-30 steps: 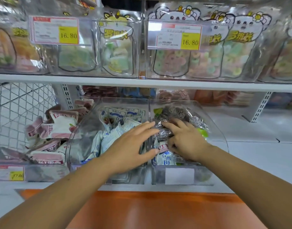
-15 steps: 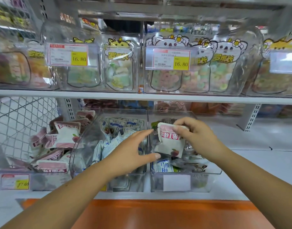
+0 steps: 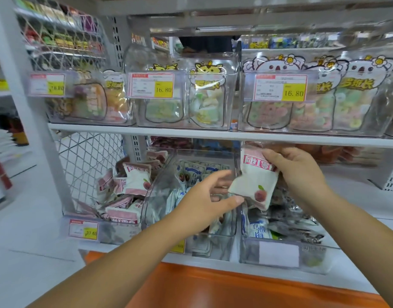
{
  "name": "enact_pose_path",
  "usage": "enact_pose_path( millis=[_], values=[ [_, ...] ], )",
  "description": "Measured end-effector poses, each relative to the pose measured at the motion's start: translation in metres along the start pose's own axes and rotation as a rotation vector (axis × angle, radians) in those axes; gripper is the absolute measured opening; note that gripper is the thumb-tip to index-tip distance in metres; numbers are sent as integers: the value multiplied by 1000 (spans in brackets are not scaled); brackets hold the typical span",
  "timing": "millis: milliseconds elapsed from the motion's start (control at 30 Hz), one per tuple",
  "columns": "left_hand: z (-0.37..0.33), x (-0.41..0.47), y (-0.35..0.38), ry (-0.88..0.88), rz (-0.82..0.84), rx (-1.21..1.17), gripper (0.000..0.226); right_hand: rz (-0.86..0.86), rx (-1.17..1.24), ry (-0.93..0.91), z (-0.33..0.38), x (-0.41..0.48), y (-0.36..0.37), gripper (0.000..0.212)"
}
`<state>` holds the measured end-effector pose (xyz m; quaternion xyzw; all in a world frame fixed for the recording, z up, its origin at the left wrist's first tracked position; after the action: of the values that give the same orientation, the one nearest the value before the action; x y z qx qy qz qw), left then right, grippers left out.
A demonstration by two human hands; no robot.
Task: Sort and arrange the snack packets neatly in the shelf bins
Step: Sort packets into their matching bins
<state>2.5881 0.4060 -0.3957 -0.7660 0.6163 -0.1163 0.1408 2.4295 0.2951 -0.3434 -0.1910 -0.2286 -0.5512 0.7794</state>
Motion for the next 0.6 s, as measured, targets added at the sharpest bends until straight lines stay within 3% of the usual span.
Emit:
enact_pose_path(
  millis=[133, 267, 367, 467, 600],
  values=[
    [1, 1, -8, -14, -43, -82, 44, 48, 61, 22, 0, -3, 29, 17],
    [7, -1, -27, -71, -122, -209, 25, 250, -212, -133, -5, -11, 57, 10],
    [18, -6, -77, -72, -430, -195, 22, 376, -409, -201, -8, -14, 62, 24],
    [27, -22, -130, -53, -782, -100, 24, 365, -461, -217, -11, -17, 51, 21],
    [62, -26, -174, -148, -968, -24, 33, 321, -511, -250, -13, -19, 29, 19]
  ],
)
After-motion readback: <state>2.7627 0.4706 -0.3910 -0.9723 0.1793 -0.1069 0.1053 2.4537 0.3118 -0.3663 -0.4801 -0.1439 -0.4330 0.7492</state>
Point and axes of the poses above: each hand's wrist, its own x-axis towards the middle knuckle, its own y-axis out of the palm, z = x × y, the point moved 5 cm from there along x, towards the middle knuckle, and after that the axes turned 15 degrees about -y, right-handed, at the moved point
